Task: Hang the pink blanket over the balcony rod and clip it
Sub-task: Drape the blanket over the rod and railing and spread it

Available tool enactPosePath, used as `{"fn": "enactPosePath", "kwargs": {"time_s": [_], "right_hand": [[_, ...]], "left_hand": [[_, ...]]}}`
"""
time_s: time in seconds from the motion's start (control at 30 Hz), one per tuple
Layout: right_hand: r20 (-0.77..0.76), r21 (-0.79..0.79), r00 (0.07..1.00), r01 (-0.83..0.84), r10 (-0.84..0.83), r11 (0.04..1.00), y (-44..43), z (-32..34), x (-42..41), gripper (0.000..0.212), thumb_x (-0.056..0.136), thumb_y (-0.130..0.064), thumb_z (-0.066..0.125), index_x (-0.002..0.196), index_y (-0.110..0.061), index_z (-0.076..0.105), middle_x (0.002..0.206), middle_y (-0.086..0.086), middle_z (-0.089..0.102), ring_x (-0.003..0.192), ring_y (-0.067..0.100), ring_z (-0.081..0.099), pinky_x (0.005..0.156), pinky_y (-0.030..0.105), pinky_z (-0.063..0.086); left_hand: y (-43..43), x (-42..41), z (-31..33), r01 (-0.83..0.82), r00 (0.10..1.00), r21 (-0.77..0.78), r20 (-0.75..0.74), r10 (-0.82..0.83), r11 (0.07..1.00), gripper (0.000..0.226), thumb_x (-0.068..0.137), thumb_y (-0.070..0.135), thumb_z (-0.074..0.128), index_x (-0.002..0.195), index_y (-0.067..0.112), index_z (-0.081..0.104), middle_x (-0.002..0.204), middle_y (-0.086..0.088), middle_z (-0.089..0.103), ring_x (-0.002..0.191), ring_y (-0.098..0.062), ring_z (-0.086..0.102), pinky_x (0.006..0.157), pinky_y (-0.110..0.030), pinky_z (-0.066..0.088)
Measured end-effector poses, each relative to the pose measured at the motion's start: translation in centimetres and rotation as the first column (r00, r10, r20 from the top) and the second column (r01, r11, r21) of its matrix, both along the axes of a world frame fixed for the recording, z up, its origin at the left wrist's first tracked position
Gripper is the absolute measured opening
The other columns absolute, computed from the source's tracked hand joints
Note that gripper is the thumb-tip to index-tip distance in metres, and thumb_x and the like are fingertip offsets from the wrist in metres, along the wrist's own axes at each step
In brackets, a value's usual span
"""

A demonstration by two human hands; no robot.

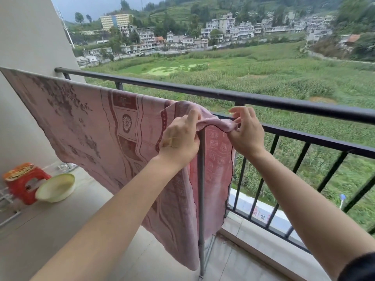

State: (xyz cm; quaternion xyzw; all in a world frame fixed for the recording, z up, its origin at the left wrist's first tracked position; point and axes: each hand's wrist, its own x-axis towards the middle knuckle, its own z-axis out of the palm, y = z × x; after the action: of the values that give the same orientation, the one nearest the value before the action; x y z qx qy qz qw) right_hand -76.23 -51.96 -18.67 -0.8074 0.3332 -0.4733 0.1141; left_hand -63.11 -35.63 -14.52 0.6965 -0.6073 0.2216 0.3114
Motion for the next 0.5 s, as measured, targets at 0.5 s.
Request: {"fn": "enactPosePath", "kwargs": {"time_s": [0.5], "right_hand": [[0.023,-0.139,0.995,0.1,-0.098,0.985,-0.8,1.8,-2.0,0.02,0.091,-0.015,0.056,0.109,-0.019,0.064,0.107,0.001,0.07,0.085,0.025,0.067,0.064,0.04,0.056]], "left_hand": [[0.2,0.4,-0.8,0.114,0.991,-0.243,-0.044,-0.128,0.963,0.013,0.087,0.02,0.072,0.094,0.009,0.072,0.083,-0.002,0.074,0.072,-0.02,0.071,0.062,-0.037,0.059]]}}
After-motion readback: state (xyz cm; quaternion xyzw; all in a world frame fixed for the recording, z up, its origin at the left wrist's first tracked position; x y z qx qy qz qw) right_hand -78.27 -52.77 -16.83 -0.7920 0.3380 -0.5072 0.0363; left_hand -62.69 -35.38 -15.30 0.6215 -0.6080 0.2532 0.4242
